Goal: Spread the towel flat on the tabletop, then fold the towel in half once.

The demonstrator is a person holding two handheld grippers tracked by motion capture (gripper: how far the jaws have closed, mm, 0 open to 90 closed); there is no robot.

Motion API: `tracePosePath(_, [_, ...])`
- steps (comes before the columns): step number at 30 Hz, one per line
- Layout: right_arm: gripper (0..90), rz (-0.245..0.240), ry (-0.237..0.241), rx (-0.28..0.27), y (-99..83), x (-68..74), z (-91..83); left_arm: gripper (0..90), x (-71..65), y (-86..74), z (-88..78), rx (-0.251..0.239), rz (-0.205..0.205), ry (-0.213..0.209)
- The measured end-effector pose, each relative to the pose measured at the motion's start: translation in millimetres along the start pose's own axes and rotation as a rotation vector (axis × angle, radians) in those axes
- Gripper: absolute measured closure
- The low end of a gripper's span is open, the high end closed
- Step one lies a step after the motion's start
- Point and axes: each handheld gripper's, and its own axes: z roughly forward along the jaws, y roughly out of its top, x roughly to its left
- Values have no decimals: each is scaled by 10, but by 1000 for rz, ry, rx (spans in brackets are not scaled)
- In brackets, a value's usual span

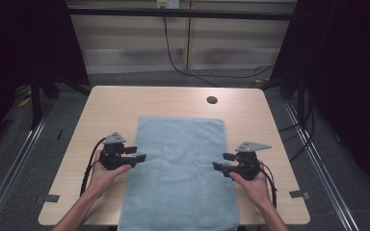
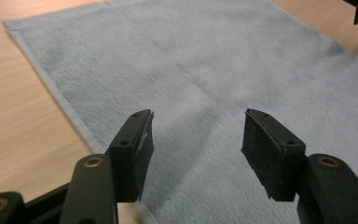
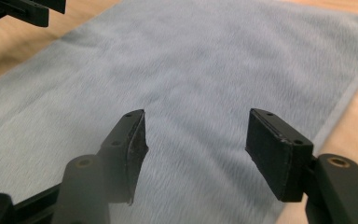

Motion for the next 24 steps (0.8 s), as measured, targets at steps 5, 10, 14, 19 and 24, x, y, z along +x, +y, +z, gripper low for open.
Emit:
tracePosePath(5, [377, 0, -19, -2, 139, -93, 157, 432, 112, 42, 69, -22, -11, 26])
tracePosePath(10, [376, 27, -44, 23, 140, -212, 341, 419, 215, 50, 185, 21, -22, 38])
tracePosePath(14, [375, 34, -43, 37, 155, -241, 457, 425, 238, 41, 275, 42, -11, 40])
tracePosePath(19, [375, 39, -48, 54, 170, -271, 599, 440, 222, 11, 346, 75, 12, 39])
tracePosePath(24, [372, 26, -67, 86, 144, -266, 694, 445, 178, -23, 390, 87, 62, 55])
